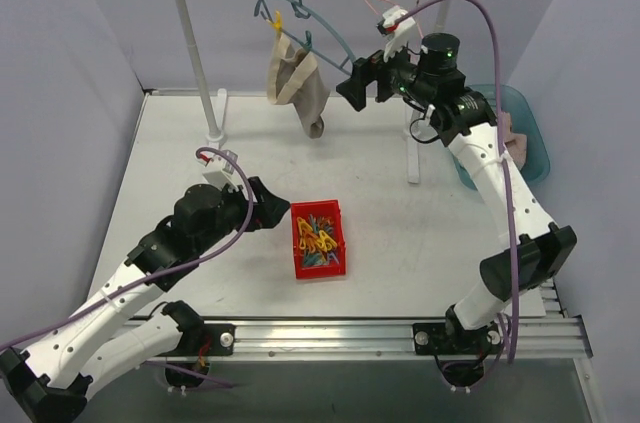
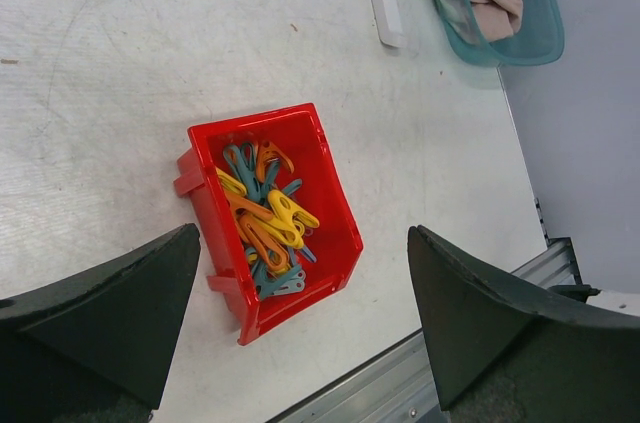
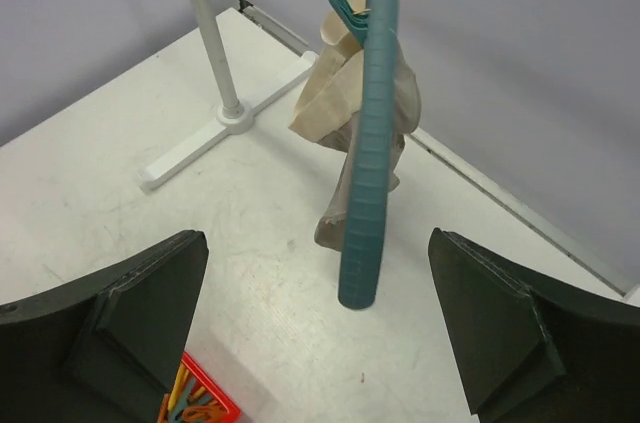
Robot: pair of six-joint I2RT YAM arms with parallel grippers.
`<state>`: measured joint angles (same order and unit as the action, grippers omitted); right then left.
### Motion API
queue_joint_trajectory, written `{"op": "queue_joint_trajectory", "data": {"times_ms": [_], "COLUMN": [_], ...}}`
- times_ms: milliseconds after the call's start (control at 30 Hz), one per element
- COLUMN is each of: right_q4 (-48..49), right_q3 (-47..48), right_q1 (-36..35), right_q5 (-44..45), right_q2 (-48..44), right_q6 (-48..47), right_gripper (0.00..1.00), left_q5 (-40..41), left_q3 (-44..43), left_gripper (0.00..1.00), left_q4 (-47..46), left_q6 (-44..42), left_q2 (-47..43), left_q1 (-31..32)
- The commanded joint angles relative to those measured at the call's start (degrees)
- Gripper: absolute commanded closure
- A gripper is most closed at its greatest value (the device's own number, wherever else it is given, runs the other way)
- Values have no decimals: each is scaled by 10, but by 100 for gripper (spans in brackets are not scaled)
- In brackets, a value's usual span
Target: Remove the underwear clipped to the hanger
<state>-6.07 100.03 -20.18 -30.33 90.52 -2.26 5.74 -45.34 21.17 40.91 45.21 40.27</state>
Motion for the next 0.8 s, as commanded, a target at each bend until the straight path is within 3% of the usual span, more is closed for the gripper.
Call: {"op": "queue_joint_trajectory", "data": {"times_ms": [0,133,233,400,500,533,633,767], "right_q4": [-45,-79,-90,-118,-130,-129,-127,-113], "right_q3": [75,116,154,231,256,260,279,285], "right_q1": [-38,-74,-108,-127,-128,-129,-129,-129], "right_q5": [11,87,198,271,278,278,289,300], "right_q2": [11,56,113,178,198,200,205,199], "right_q6": [-92,-110,-109,-104,-99,-98,-92,-90], "right_gripper": [0,3,12,27,43,61,100,100], "left_q5": [-3,-1,-4,-5,-3,-2,-2,-5], "left_q3": [3,6,5,4,3,3,4,6], "left_gripper": [6,6,6,6,6,7,6,6], "left_q4": [-22,-20,-19,-13,-7,-5,-4,-4], "left_q6": [1,-1,-3,-6,-7,-7,-7,-7], "left_q2": [-17,-18,-15,-20,-25,-27,-32,-30], "left_q1": [-5,-7,-9,-12,-14,-14,-17,-18]}}
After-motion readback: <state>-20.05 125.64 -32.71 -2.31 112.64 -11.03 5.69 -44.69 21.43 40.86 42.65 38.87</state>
